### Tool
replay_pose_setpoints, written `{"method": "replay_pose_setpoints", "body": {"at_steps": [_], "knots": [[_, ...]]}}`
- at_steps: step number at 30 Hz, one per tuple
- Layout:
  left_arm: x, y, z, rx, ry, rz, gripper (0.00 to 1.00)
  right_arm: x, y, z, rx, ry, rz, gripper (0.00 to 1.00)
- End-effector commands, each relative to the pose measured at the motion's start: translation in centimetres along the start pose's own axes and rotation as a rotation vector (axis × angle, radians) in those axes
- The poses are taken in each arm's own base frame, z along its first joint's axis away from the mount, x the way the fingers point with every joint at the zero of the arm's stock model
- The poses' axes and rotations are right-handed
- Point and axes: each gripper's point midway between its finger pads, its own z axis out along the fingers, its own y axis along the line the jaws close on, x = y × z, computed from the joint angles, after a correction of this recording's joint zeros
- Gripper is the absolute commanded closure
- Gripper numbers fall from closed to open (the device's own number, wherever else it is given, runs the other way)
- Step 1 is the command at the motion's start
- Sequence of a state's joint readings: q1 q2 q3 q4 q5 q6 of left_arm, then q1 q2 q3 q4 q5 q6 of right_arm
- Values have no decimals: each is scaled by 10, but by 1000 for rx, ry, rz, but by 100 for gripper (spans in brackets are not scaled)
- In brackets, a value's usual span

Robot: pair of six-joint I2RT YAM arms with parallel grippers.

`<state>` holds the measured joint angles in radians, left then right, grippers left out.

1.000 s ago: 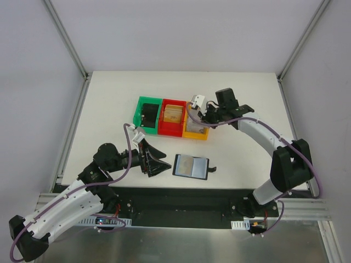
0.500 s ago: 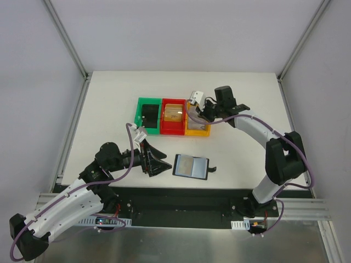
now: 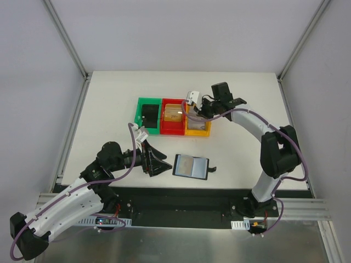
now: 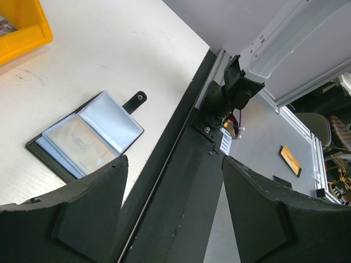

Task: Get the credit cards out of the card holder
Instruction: Place the credit card in the storage box.

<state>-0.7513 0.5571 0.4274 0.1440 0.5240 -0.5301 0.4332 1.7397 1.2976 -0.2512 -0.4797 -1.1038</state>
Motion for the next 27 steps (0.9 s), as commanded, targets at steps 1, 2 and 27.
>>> {"method": "replay_pose_setpoints", "body": {"at_steps": [1,2,27], "knots": [[-5,-7,-1,36,-8,31,32,-2,11,-1,-98,-2,-66,100],[-4,-7,-1,33,-7,30,32,0,13,-1,-115,5,-74,100],[4,-3,4,34,37,1,32,20,7,29,-251,67,-110,100]]}}
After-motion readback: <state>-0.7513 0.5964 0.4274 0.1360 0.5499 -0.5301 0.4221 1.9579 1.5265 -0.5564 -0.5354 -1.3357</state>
